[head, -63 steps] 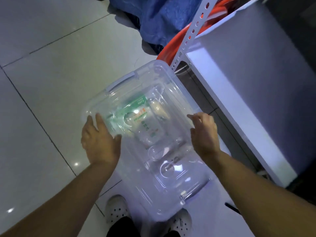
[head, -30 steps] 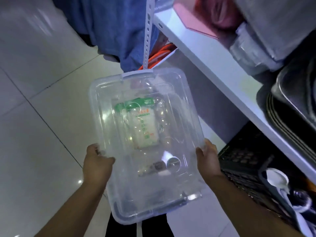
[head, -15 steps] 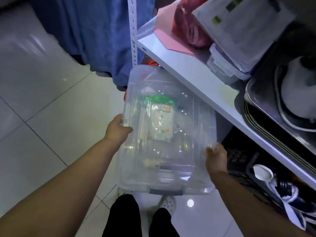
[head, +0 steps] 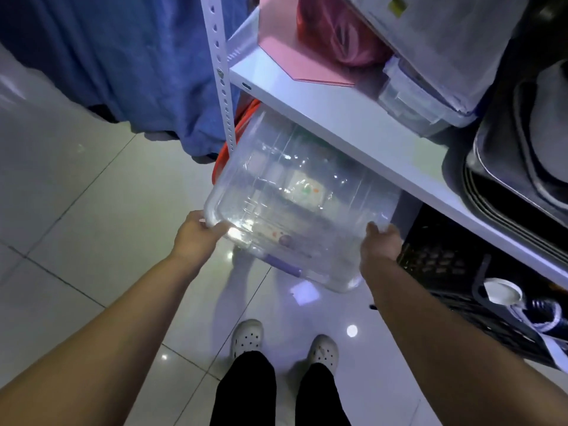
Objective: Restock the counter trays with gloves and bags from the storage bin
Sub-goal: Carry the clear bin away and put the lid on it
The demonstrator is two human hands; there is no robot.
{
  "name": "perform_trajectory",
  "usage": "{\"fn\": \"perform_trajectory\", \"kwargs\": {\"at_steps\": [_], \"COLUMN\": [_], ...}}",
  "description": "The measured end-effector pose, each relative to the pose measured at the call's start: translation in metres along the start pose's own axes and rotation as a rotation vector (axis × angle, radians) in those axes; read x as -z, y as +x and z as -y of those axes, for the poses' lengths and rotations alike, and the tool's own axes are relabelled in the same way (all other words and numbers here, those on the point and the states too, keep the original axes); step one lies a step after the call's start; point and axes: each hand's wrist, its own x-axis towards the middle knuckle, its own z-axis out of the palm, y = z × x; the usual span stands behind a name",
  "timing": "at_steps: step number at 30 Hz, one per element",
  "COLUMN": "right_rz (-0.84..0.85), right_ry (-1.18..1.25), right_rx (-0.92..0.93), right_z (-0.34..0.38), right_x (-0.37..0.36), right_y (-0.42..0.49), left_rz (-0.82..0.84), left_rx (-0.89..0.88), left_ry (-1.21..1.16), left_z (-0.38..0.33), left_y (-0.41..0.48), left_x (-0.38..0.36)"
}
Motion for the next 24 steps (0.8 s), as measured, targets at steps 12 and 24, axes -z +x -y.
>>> {"fn": "perform_trajectory", "kwargs": {"at_steps": [12, 24], "right_rz": [0.204, 0.2], "right_ry": [0.241, 0.587], "right_rx": [-0.406, -0.335], "right_z": [-0.03, 0.027], "right_x": [-0.01, -0.007], "right_y": [-0.07, -0.038], "left_rz": [0.019, 0.027], "left_rx": [0.194, 0.111], "left_ry": [-0.392, -0.488], "left_z": [-0.02, -0.097], "left_y": [0.001, 0.038], "left_x": [-0.038, -0.061]}}
